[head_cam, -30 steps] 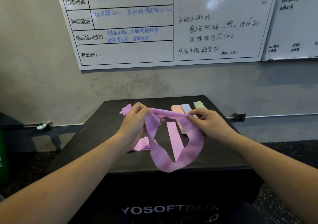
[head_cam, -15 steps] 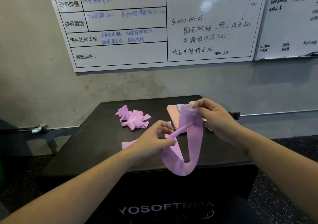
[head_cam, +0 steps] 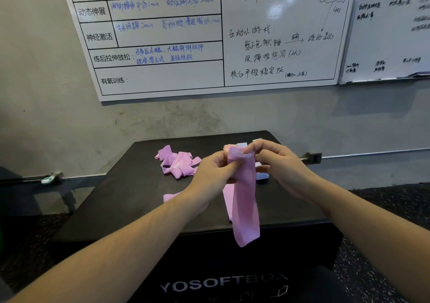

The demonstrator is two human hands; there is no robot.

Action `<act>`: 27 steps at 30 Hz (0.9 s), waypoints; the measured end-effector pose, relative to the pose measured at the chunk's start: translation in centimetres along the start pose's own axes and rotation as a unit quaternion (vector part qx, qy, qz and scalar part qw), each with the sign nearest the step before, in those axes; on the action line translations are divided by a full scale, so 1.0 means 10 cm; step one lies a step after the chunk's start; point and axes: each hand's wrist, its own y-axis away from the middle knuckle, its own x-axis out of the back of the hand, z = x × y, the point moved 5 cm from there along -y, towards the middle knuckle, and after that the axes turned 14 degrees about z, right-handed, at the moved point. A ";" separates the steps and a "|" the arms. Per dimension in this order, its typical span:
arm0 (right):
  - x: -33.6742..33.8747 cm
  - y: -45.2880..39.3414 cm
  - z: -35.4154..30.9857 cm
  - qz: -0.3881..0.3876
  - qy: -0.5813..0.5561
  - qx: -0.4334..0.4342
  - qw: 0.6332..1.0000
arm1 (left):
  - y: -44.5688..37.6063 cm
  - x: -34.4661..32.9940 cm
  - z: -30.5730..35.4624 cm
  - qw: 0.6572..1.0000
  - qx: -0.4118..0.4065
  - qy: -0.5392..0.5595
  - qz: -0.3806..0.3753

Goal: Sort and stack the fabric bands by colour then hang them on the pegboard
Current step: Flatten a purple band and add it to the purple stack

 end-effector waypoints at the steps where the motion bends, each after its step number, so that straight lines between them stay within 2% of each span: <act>1: 0.01 0.01 0.00 0.002 -0.005 -0.003 1.000 | 0.00 0.00 0.00 1.000 -0.001 -0.004 0.001; 6: 0.08 0.00 0.04 0.049 0.078 0.015 0.996 | 0.06 0.01 0.07 0.998 -0.055 -0.014 0.005; 10: 0.09 0.03 0.04 0.017 0.100 -0.023 0.995 | 0.07 0.01 0.08 0.993 -0.106 -0.041 0.010; 12: 0.11 0.04 0.03 0.015 0.124 -0.008 0.992 | 0.08 0.00 0.09 0.992 -0.115 -0.050 0.011; 18: 0.18 0.06 -0.07 0.075 0.156 0.077 0.982 | 0.11 -0.05 0.02 0.992 -0.084 -0.091 -0.029; 20: 0.20 0.07 -0.08 0.083 0.147 0.091 0.981 | 0.13 -0.08 0.02 0.994 -0.072 -0.074 -0.045; 23: 0.21 0.09 -0.08 0.076 0.134 0.102 0.983 | 0.16 -0.08 0.05 0.999 -0.031 -0.008 -0.023; 27: 0.28 0.09 -0.02 0.074 0.131 0.080 0.985 | 0.18 -0.06 0.06 0.999 0.010 0.015 -0.038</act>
